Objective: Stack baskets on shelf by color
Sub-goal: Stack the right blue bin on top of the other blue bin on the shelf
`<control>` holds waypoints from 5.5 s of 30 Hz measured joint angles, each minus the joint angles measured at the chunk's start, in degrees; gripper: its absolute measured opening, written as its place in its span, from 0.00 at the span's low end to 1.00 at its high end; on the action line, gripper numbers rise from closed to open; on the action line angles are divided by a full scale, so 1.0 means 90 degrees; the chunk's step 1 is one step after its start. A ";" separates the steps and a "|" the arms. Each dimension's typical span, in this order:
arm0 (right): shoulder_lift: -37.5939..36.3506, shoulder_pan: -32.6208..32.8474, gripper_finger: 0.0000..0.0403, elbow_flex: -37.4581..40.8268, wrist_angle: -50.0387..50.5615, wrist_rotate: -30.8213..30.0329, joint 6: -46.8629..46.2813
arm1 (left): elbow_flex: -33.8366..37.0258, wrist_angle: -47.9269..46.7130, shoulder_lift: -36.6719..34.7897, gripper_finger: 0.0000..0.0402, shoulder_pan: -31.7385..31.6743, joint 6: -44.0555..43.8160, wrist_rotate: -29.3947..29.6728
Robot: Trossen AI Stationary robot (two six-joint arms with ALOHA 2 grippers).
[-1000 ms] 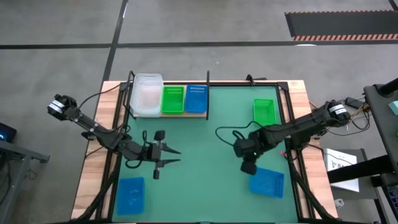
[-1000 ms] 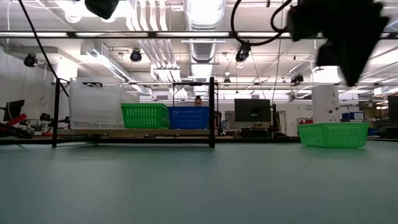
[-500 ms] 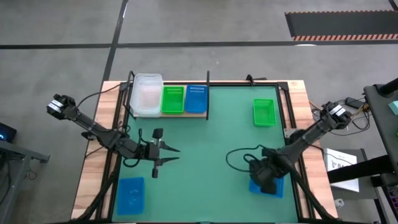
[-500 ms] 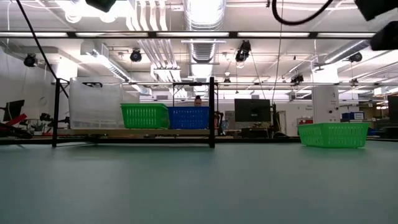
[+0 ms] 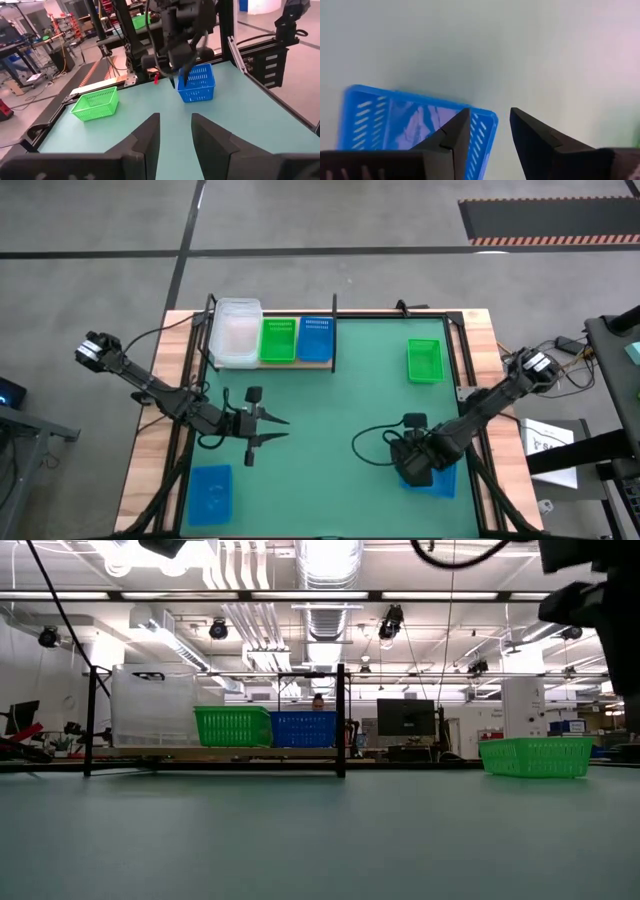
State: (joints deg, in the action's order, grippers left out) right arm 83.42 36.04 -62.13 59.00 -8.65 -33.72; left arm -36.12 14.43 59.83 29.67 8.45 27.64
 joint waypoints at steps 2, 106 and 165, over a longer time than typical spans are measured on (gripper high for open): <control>0.0214 -0.0051 0.33 0.0000 0.0010 0.0179 0.0239 | 0.0000 0.0002 0.0001 0.24 0.0002 0.0001 0.0000; 0.0804 -0.1346 0.35 0.0045 -0.4710 -0.0803 0.2344 | -0.0007 0.0159 0.0127 0.24 -0.0007 0.0449 0.0090; 0.2482 -0.5241 0.02 -0.3582 -0.4475 0.0132 0.5922 | 0.0522 -0.0664 -0.3098 0.24 0.0002 0.1942 0.0833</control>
State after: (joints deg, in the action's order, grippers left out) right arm 105.75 -11.12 -94.37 18.73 -7.47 19.57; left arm -31.42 8.45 31.94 29.69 25.92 35.14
